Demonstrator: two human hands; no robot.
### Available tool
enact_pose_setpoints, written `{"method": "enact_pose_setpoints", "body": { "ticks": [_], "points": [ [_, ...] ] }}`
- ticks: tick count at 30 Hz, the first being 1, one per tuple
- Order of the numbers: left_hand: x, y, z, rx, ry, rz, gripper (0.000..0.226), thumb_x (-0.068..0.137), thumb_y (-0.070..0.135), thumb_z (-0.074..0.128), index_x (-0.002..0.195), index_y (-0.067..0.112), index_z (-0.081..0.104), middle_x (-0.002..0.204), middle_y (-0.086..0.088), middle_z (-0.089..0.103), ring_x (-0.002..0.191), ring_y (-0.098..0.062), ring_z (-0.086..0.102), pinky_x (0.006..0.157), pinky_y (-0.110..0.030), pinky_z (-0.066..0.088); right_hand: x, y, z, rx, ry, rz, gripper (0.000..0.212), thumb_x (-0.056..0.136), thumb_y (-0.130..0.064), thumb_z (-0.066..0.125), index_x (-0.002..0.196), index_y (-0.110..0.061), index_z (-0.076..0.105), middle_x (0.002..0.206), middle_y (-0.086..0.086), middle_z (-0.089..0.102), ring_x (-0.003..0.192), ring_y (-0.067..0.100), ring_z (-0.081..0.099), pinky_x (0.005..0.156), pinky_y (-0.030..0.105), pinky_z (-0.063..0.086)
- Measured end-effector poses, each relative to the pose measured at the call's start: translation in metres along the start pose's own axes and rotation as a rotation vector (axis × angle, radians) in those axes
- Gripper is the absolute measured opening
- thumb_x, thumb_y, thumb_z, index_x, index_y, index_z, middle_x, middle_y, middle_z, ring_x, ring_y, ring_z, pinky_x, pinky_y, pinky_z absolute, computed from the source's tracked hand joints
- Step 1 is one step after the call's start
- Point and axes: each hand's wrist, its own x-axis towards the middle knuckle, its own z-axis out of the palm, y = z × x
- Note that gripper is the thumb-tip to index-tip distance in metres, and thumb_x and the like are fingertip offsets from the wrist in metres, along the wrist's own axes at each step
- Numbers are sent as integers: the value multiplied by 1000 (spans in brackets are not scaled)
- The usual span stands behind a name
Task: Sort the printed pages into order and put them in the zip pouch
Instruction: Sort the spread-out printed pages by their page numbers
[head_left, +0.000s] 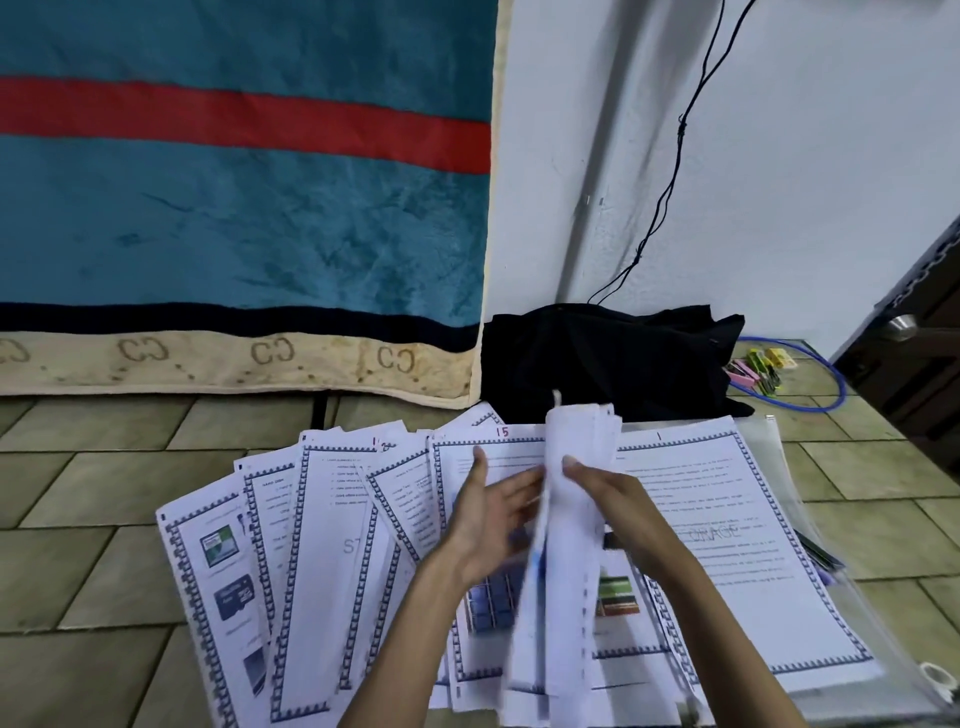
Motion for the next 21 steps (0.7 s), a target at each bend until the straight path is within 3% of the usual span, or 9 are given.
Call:
{"method": "enact_pose_setpoints", "body": {
  "ticks": [2,4,6,8,11,13,16,18,21],
  "points": [
    [-2,-1,6,33,22,27,78,88,69,6,110,22,64,117,2,64,115,-17,53,95,-38,38,3,0,7,-129,10,-69,44,82,-40,66,117,-15,62,122,-4,61,107,15,59,91,30,47],
    [-8,1,1,133,187,113,68,93,61,16,119,17,60,130,-4,57,121,-21,51,98,-37,36,7,1,8,-201,53,-119,27,87,-13,60,115,-15,60,122,6,64,103,21,62,90,34,51],
    [-10,1,-13,481,546,189,52,96,48,35,131,13,51,141,-9,47,129,-26,44,105,-36,33,7,3,3,-206,46,-159,48,88,-2,52,134,-16,46,139,2,50,116,20,54,97,33,46],
    [-13,1,-24,669,725,195,52,93,34,50,138,10,39,146,-11,41,133,-29,38,110,-36,32,6,3,1,-234,20,-227,73,89,1,50,148,-25,18,145,-18,23,124,6,37,97,20,33],
    [-9,2,-33,488,622,179,60,89,9,58,142,5,30,140,-15,48,126,-28,48,101,-31,37,7,4,3,-279,15,-269,61,91,2,44,144,-27,32,147,-9,33,129,16,41,95,22,36],
    [-6,5,-33,436,579,214,51,83,6,66,131,5,49,125,-14,61,113,-26,59,93,-28,44,6,4,7,-262,49,-196,44,94,-2,41,134,-19,50,135,13,54,111,32,57,86,34,47],
    [-8,6,-13,443,492,297,22,84,23,67,102,11,70,100,-10,73,86,-21,66,78,-30,54,3,1,11,-196,-2,-142,34,96,-24,49,128,-16,57,126,6,60,102,19,60,71,27,50],
    [-16,10,9,277,275,238,32,92,43,50,96,17,70,91,-2,72,85,-19,66,78,-36,56,2,-1,13,-186,-79,-119,37,88,-45,57,115,-21,66,112,-5,67,97,11,62,65,22,52],
    [-18,12,20,-26,113,134,51,97,49,28,113,13,61,103,-3,67,96,-19,62,82,-32,50,5,-2,12,-247,-28,-152,11,86,-26,65,94,-18,68,88,0,72,80,17,67,63,24,51]
  ]
}}
